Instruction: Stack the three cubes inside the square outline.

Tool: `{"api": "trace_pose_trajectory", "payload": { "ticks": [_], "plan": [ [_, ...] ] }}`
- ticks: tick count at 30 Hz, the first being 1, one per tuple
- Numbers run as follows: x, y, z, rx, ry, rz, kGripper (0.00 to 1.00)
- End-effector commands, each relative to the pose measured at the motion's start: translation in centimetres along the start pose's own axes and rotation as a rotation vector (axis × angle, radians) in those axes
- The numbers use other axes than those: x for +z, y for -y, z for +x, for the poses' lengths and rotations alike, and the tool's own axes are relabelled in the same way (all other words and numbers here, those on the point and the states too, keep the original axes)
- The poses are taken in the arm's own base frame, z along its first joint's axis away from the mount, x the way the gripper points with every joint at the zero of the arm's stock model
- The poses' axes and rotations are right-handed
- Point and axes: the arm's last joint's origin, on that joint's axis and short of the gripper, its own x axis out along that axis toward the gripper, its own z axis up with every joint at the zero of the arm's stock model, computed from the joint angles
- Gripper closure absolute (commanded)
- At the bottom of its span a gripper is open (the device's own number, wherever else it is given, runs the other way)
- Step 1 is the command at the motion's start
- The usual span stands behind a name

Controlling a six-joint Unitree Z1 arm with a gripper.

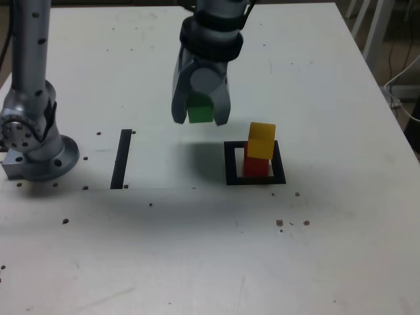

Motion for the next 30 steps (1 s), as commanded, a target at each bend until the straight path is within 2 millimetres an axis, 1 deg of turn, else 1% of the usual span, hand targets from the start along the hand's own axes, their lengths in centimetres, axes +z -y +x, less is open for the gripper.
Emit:
{"api": "trace_pose_trajectory", "payload": {
  "ticks": [1, 6, 11, 17, 24, 30],
  "plan": [
    [0.2, 0.2, -1.0, 0.014, 0.006, 0.017, 0.71],
    [0.9, 0.5, -2.7, 0.038, 0.024, 0.053, 0.72],
    [1.9, 0.8, -3.9, 0.047, 0.038, 0.101, 0.72],
    [3.2, 1.8, -5.2, 0.073, 0.047, 0.181, 0.72],
    [4.1, 2.8, -6.1, 0.095, 0.047, 0.257, 0.72],
    [5.0, 3.3, -6.0, 0.099, 0.046, 0.3, 0.72]
  ]
}}
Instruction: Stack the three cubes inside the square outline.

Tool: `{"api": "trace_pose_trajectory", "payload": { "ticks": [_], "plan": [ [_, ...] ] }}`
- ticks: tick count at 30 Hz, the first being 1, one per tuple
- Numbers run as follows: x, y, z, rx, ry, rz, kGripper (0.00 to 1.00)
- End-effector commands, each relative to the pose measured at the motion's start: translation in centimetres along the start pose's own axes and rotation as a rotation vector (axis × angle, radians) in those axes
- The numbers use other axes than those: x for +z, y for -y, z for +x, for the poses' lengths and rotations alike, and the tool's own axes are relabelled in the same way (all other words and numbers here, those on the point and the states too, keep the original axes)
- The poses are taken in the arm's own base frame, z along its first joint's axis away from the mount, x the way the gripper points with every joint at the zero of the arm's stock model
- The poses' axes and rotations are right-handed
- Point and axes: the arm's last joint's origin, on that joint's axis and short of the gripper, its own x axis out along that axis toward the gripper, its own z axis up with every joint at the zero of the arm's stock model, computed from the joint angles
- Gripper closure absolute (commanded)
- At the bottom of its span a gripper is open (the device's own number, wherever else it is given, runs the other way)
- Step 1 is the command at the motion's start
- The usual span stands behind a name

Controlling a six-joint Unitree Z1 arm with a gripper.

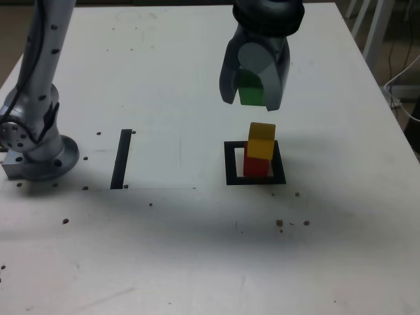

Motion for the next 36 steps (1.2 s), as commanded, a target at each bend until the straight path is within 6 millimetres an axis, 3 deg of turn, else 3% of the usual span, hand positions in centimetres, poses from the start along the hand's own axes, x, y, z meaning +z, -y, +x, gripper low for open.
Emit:
{"api": "trace_pose_trajectory", "payload": {
  "ticks": [1, 21, 36],
  "plan": [
    [0.1, 0.2, 0.2, -0.01, -0.035, 0.017, 0.72],
    [1.3, 2.7, 0.9, -0.052, -0.053, 0.066, 0.72],
    [1.9, 3.0, 1.6, -0.077, -0.069, 0.071, 0.72]
  ]
}}
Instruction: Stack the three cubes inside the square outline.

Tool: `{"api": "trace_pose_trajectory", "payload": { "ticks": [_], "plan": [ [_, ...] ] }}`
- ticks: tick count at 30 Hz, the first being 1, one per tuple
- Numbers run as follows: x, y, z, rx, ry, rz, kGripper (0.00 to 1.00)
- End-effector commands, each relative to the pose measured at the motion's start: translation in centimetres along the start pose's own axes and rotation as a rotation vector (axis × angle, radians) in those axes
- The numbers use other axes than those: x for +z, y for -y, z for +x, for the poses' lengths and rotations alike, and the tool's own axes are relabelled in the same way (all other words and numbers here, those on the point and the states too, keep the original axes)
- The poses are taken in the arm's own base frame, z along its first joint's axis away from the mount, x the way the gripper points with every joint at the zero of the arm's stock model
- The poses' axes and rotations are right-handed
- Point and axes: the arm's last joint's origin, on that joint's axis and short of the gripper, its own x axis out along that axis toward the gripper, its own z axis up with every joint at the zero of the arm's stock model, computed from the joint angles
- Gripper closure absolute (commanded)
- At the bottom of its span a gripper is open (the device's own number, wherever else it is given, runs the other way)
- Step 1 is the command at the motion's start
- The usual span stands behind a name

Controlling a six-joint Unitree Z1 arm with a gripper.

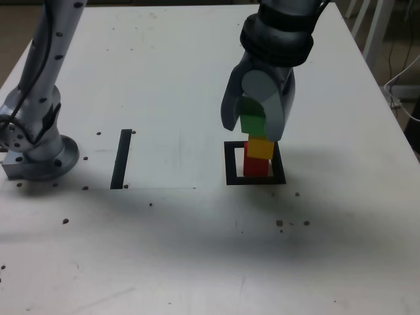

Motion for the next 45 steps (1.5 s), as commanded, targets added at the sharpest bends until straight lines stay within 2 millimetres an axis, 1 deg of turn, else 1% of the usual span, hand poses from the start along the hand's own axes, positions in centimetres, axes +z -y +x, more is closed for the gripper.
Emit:
{"api": "trace_pose_trajectory", "payload": {
  "ticks": [1, 13, 15, 16, 18, 21, 22, 24, 26, 29, 37, 40, 45],
  "plan": [
    [-0.2, 0.1, 0.2, -0.009, -0.038, 0.001, 0.72],
    [0.4, 0.0, 0.5, -0.009, -0.04, 0.002, 0.72],
    [0.5, 0.0, 0.5, -0.009, -0.041, 0.002, 0.69],
    [0.5, 0.0, 0.6, -0.009, -0.041, 0.002, 0.66],
    [0.5, 0.0, 0.6, -0.01, -0.042, 0.002, 0.54],
    [0.6, 0.0, 0.7, -0.012, -0.045, 0.004, 0.32],
    [0.6, -0.1, 0.8, -0.013, -0.045, 0.005, 0.26],
    [0.7, -0.1, 0.8, -0.014, -0.047, 0.006, 0.17],
    [0.7, -0.1, 0.9, -0.015, -0.049, 0.006, 0.12],
    [0.7, -0.2, 1.0, -0.017, -0.053, 0.004, 0.09],
    [0.3, -0.3, 0.8, -0.01, -0.052, -0.002, 0.07],
    [-0.4, -0.3, 0.3, 0.009, -0.041, -0.011, 0.05],
    [-2.2, -0.1, -1.0, 0.046, -0.015, -0.043, 0.02]
  ]
}}
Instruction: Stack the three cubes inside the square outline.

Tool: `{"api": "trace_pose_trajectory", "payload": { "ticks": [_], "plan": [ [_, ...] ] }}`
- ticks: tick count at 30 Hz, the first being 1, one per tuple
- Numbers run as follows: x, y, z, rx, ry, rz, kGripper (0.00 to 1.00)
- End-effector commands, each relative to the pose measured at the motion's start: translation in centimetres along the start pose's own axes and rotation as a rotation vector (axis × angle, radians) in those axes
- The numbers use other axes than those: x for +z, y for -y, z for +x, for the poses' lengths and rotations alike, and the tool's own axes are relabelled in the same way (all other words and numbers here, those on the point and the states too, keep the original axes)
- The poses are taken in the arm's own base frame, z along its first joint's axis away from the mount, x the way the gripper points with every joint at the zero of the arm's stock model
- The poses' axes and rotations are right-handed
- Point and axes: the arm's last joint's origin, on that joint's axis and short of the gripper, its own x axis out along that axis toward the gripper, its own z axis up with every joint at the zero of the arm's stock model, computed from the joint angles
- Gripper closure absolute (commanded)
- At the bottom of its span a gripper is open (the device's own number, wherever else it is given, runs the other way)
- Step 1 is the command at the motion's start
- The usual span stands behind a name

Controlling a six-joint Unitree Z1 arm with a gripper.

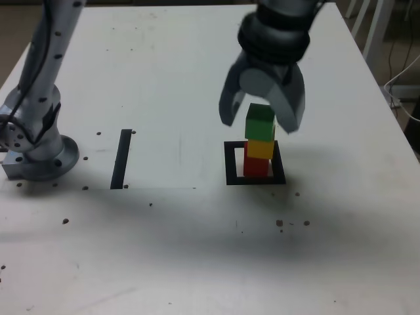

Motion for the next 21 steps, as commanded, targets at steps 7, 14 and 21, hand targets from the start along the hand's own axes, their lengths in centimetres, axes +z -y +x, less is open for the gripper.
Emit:
{"api": "trace_pose_trajectory", "payload": {
  "ticks": [7, 14, 21],
  "plan": [
    [-4.4, 0.0, -1.3, 0.013, -0.008, -0.068, 0.01],
    [-9.0, -0.1, -0.9, 0.001, -0.026, -0.135, 0.01],
    [-13.4, 0.8, 1.0, -0.007, -0.053, -0.178, 0.01]
  ]
}}
